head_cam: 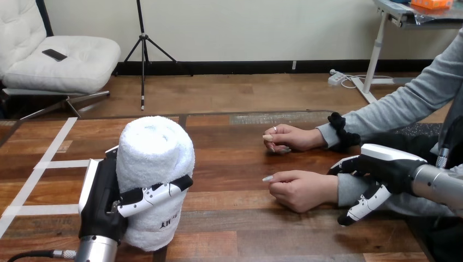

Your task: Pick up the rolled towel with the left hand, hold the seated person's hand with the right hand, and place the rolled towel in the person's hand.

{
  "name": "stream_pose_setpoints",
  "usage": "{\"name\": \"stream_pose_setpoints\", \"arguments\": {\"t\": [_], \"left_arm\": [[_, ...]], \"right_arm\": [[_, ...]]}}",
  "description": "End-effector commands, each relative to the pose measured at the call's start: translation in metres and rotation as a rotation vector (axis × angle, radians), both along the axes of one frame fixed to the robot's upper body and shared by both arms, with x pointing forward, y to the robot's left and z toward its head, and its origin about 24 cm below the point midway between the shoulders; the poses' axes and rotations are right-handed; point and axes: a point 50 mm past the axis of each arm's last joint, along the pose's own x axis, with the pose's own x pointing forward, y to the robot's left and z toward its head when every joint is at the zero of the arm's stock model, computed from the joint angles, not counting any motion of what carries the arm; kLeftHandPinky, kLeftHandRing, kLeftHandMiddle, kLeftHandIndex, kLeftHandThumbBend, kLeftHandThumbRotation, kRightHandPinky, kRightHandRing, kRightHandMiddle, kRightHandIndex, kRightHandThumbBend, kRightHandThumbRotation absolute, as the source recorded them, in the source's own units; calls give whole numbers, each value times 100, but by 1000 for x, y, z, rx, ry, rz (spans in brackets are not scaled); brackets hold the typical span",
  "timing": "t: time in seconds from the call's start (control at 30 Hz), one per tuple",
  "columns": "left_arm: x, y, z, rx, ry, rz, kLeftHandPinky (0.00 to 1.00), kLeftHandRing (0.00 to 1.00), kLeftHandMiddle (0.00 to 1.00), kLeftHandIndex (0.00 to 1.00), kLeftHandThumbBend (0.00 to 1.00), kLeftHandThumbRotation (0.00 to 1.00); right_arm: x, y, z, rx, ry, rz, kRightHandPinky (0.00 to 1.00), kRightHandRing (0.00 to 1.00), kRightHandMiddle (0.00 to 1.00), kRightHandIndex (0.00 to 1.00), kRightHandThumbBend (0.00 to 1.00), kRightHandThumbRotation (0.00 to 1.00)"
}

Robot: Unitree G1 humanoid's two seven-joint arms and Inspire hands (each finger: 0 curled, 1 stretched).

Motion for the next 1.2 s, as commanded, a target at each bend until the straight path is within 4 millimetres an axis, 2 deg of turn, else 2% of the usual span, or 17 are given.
{"name": "stream_pose_setpoints", "arguments": {"t": [0.0,0.63,1.17], "left_arm": [[11,0,27,17,-136,-2,26,31,37,39,57,0],[12,0,28,14,-141,-5,26,31,37,39,57,0],[12,1,29,10,-140,-4,26,31,37,39,57,0]], "right_arm": [[21,5,43,-10,-152,45,65,76,80,80,100,27],[24,15,50,-15,-200,106,59,68,72,71,100,25],[26,22,48,-47,-230,126,49,56,63,64,100,15]]}}
